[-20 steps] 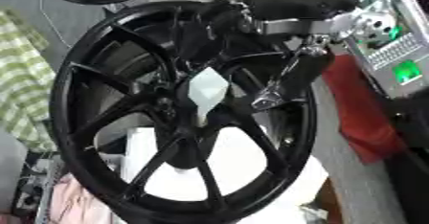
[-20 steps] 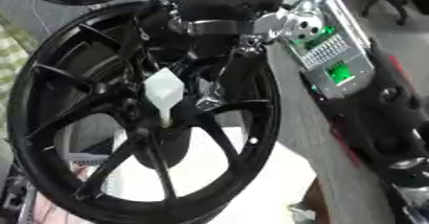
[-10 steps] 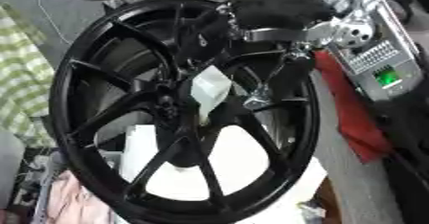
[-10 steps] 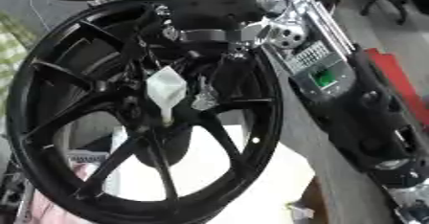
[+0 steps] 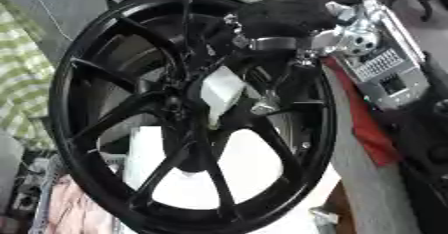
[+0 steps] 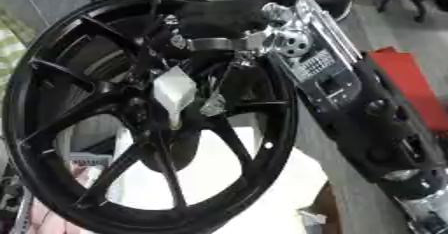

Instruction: Pull the pin out of the wheel hub.

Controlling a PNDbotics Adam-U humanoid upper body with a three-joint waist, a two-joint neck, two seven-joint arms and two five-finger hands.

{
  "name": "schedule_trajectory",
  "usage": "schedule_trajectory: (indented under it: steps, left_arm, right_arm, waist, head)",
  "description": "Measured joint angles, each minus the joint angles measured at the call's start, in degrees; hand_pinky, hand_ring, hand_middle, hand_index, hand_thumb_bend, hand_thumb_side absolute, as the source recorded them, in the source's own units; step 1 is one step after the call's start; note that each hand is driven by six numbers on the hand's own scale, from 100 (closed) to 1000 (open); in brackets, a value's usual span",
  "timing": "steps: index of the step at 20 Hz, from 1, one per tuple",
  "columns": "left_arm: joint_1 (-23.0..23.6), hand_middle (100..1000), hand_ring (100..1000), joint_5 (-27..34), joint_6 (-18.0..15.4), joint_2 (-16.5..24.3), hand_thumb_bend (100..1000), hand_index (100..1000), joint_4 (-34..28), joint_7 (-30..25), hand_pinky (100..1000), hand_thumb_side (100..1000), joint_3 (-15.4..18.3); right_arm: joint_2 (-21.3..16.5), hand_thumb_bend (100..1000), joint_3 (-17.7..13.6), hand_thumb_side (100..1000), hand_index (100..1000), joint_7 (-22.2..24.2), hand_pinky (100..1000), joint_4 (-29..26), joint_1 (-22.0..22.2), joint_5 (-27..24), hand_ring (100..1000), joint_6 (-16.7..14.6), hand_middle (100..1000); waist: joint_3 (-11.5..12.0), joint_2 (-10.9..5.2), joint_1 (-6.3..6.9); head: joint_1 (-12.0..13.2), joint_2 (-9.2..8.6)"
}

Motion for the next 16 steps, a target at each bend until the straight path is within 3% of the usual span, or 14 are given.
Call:
schedule_trajectory:
  steps: [16]
  left_arm:
    - [-0.1,550,583,0.0,0.2,0.0,100,713,0.0,-0.2,791,711,0.0]
  right_arm:
    - [0.0,425,0.0,100,730,1.1,799,0.0,0.0,-1.2,784,1.1,615]
  waist:
    - [0.1,0.09,0.0]
  head:
    - [-0.1,-0.01]
